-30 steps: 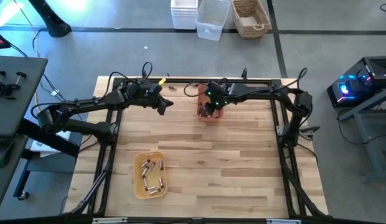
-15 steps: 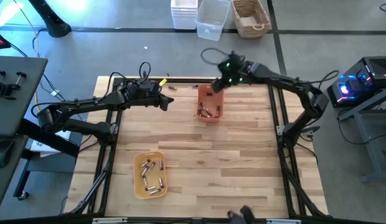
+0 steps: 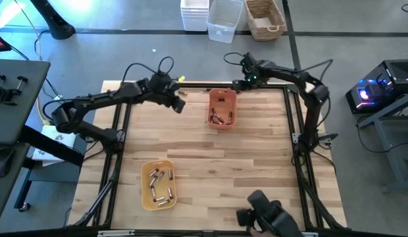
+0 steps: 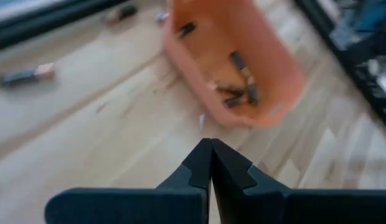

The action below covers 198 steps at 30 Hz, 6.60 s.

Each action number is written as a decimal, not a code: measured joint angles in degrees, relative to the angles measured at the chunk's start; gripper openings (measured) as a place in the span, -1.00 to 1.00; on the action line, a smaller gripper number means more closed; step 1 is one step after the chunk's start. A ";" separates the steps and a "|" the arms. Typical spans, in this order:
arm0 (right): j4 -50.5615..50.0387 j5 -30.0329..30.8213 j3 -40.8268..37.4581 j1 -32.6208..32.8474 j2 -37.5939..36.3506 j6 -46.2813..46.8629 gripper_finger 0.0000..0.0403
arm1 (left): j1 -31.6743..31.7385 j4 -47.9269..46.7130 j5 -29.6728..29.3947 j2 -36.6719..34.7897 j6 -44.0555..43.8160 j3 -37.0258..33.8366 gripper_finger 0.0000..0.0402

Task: Sort batteries
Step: Put the black battery into the orange bin, then put the silver battery into the yellow bin

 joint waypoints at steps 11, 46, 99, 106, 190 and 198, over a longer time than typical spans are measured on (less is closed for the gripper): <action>-5.48 2.86 8.01 -1.77 6.38 -2.75 -0.11 | 3.11 -0.10 0.87 1.51 5.37 3.09 -1.00; -17.09 3.08 7.72 1.19 8.80 -49.35 -0.12 | 4.05 4.14 -2.97 1.51 2.38 3.07 -1.00; -15.84 -1.42 6.56 2.48 9.71 -46.14 -0.90 | 4.05 3.55 -2.90 1.51 7.43 3.07 -1.00; -21.49 -5.44 5.94 2.28 5.18 -40.42 -0.90 | 4.09 3.59 -2.79 1.51 7.64 3.07 -1.00; -8.01 -20.33 10.92 15.71 -0.65 -26.61 0.24 | 38.93 -49.92 -21.28 45.81 3.52 30.34 -0.30; -8.29 -20.35 10.92 15.71 -0.65 -26.38 0.24 | 40.80 -49.67 -14.84 45.81 10.41 30.32 -0.30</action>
